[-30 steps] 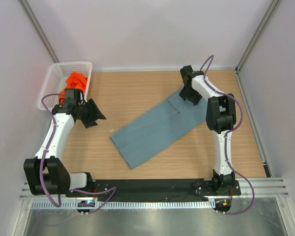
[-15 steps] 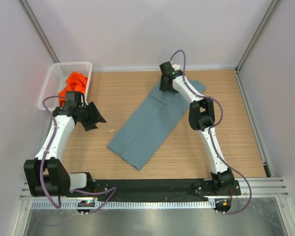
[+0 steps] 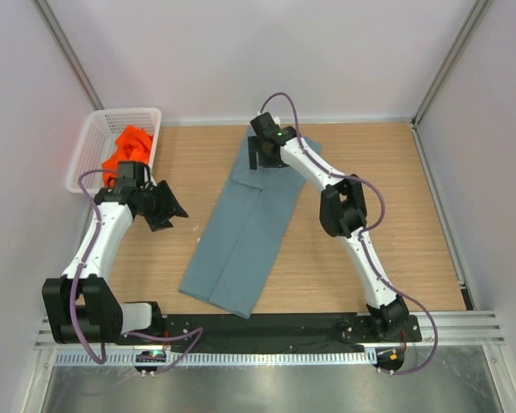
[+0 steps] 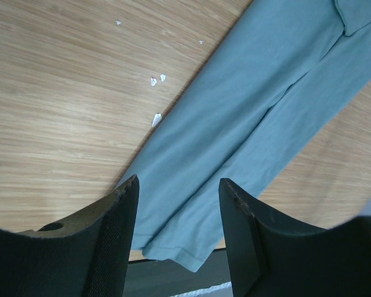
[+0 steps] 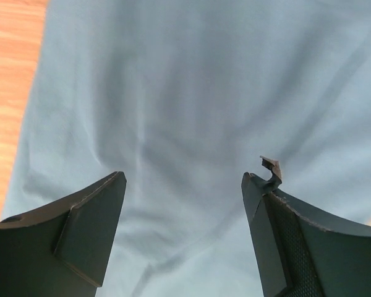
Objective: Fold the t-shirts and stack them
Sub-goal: Fold the tshirt
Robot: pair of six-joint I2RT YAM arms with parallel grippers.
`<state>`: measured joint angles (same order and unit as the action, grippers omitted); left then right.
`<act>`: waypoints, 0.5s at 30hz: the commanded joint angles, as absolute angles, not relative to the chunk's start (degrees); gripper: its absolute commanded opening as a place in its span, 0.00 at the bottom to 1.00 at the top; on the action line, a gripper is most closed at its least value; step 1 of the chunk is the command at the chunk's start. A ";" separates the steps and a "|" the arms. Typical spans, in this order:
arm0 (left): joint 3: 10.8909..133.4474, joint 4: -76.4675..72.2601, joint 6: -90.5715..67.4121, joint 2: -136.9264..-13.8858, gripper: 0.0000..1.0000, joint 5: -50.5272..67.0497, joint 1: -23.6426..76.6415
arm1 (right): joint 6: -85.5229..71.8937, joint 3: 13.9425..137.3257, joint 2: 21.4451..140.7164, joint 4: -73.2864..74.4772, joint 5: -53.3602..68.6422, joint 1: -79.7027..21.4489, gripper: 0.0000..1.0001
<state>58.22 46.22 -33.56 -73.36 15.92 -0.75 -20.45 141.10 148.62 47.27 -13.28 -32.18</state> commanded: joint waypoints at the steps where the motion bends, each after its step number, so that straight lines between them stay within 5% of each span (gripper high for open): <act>1: 58.97 45.88 -32.43 -72.95 0.56 16.88 -0.53 | -20.48 134.61 135.65 54.74 -10.91 -31.72 0.84; 7: 60.55 46.76 -32.70 -72.16 0.56 16.61 -0.53 | -19.87 111.75 126.57 50.38 -8.87 -36.29 0.84; 15: 61.79 48.16 -33.22 -71.37 0.56 16.44 -0.53 | -21.45 102.05 124.01 46.15 -12.56 -37.88 0.83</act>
